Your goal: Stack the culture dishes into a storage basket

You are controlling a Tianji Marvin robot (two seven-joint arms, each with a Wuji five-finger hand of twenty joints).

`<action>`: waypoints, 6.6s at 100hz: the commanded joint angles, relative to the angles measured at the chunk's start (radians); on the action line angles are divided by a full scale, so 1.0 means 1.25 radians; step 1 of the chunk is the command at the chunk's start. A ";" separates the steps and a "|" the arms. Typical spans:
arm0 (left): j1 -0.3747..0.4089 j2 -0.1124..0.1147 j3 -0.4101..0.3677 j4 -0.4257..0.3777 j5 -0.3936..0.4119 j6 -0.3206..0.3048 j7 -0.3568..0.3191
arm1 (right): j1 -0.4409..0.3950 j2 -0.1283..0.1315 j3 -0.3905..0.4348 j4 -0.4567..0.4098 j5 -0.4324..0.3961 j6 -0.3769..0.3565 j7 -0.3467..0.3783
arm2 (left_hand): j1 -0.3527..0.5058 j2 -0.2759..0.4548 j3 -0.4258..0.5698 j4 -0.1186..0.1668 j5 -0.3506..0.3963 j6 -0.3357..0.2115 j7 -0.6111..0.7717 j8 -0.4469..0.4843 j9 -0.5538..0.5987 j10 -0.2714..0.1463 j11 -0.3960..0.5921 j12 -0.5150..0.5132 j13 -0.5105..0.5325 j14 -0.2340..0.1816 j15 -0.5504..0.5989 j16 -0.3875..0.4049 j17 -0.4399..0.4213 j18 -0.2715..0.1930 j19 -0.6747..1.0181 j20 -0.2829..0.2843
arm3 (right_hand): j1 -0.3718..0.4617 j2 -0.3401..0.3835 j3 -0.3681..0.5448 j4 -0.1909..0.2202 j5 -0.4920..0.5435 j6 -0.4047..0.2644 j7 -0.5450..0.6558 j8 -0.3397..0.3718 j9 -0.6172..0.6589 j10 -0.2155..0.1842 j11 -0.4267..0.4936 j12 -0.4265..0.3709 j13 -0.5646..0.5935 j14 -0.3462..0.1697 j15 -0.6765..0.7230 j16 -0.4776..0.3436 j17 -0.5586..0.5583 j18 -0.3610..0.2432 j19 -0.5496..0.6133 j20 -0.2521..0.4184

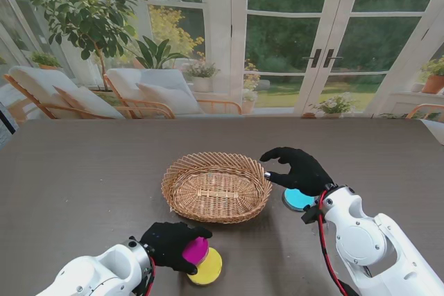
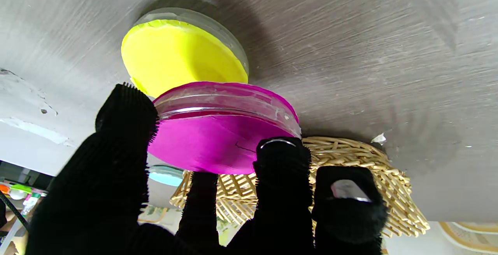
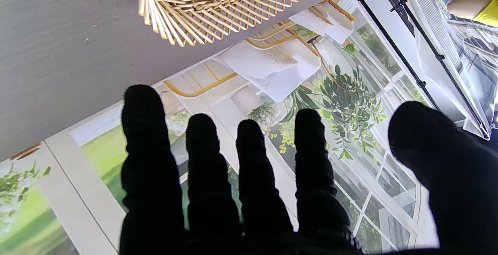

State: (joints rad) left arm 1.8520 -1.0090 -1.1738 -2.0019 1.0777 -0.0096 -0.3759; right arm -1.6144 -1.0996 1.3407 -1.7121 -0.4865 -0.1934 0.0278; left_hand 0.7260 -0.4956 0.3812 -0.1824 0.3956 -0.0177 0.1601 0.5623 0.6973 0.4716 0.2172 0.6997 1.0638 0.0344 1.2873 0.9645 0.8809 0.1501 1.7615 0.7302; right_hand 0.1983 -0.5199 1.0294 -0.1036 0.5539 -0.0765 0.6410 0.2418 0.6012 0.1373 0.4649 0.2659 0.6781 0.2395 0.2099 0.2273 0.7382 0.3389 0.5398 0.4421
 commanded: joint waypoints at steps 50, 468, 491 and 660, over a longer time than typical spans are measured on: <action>-0.057 0.001 0.069 0.052 -0.025 -0.011 0.004 | -0.003 -0.003 0.002 -0.003 0.001 -0.004 0.008 | 0.142 0.105 0.115 0.118 0.074 0.009 0.089 0.020 0.069 -0.132 0.098 0.033 0.018 -0.001 0.010 -0.010 0.009 -0.001 0.106 -0.006 | 0.004 0.007 0.051 0.003 0.019 -0.014 -0.002 -0.007 0.008 0.016 -0.006 0.003 0.012 0.004 0.000 0.009 -0.323 0.011 -0.011 0.020; -0.023 0.002 0.010 -0.001 -0.036 -0.085 -0.014 | -0.009 -0.005 0.010 -0.013 0.030 0.007 0.013 | 0.095 0.186 -0.209 0.128 0.025 0.031 -0.035 -0.113 -0.146 -0.223 -0.058 -0.150 -0.252 0.159 -0.307 -0.050 -0.278 0.089 -0.171 0.097 | 0.007 0.012 0.050 0.003 0.021 -0.001 -0.001 -0.007 0.011 0.017 -0.006 0.003 0.013 0.006 -0.001 0.010 -0.326 0.011 -0.013 0.023; 0.008 -0.010 -0.039 -0.036 -0.039 -0.101 0.059 | -0.008 -0.006 0.009 -0.012 0.030 0.006 0.012 | 0.121 0.247 -0.272 0.133 0.046 0.029 -0.028 -0.111 -0.112 -0.227 -0.054 -0.150 -0.311 0.222 -0.501 -0.144 -0.398 0.168 -0.385 0.088 | 0.006 0.012 0.050 0.003 0.020 -0.002 -0.001 -0.007 0.011 0.017 -0.006 0.003 0.013 0.006 -0.002 0.010 -0.327 0.011 -0.013 0.023; -0.133 -0.100 -0.124 0.165 -0.511 -0.169 0.372 | -0.033 0.002 0.035 -0.073 -0.173 0.083 -0.022 | 0.113 0.318 -0.314 0.138 0.048 0.137 -0.061 -0.187 -0.201 -0.153 -0.144 -0.383 -0.670 0.271 -0.994 -0.568 -0.709 0.185 -1.311 -0.209 | -0.002 -0.116 0.016 -0.019 -0.009 -0.046 -0.014 -0.012 -0.007 -0.003 -0.024 -0.004 -0.032 -0.002 -0.020 0.009 -0.334 -0.001 0.004 0.054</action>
State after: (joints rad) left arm 1.6775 -1.1289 -1.3188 -1.7985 0.4492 -0.2278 0.1026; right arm -1.6490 -1.1027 1.3814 -1.7894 -0.6637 -0.1065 -0.0122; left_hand 0.8532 -0.1313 0.0019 -0.0449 0.4628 0.1512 0.0940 0.3349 0.4610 0.2769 0.0418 0.2242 0.2359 0.3674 0.0428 0.2557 0.0182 0.3904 0.1312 0.4676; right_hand 0.1986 -0.6126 1.0267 -0.1035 0.5634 -0.1009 0.6405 0.2418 0.6015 0.1405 0.4615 0.2659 0.6671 0.2401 0.1989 0.2276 0.7383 0.3393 0.5398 0.4472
